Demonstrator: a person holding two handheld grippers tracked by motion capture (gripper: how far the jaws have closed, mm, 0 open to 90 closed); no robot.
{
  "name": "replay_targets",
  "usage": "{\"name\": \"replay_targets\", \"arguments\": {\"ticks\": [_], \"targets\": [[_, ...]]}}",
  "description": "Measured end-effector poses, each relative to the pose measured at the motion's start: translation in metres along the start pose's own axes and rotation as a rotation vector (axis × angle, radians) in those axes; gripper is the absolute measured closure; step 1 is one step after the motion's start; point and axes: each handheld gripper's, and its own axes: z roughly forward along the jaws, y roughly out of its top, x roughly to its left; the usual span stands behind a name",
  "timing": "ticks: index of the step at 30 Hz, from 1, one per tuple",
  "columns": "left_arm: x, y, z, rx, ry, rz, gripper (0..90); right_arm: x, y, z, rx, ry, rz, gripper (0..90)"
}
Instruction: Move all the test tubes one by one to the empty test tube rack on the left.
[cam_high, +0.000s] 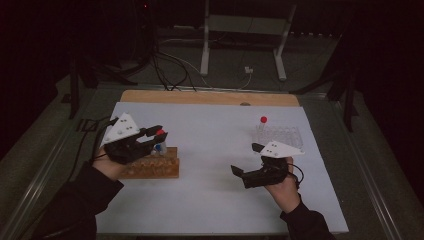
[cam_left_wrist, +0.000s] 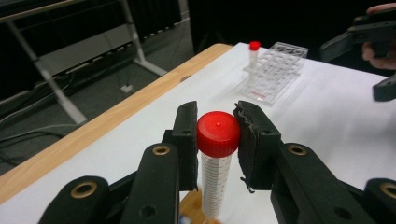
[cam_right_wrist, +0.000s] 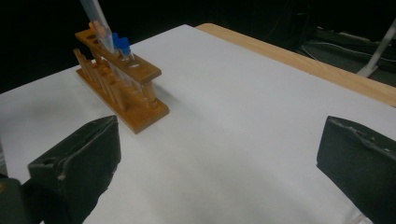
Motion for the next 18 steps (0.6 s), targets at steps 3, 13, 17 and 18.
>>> {"name": "replay_targets", "arguments": {"ticks": [3, 13, 17, 18], "targets": [[0.009, -0.006, -0.013, 0.002, 0.037, -0.016, 71.7, -0.001, 0.000, -0.001, -0.003, -0.001, 0.002, 0.0], [0.034, -0.026, -0.044, 0.024, 0.151, -0.060, 71.7, -0.001, 0.000, 0.000, -0.003, 0.002, 0.002, 0.0], [0.041, -0.036, -0.049, 0.054, 0.188, -0.062, 71.7, -0.001, 0.000, -0.001, -0.007, 0.000, 0.003, 0.0], [0.042, -0.038, -0.051, 0.059, 0.194, -0.065, 71.6, -0.001, 0.000, -0.001, -0.007, -0.002, 0.003, 0.0]]}}
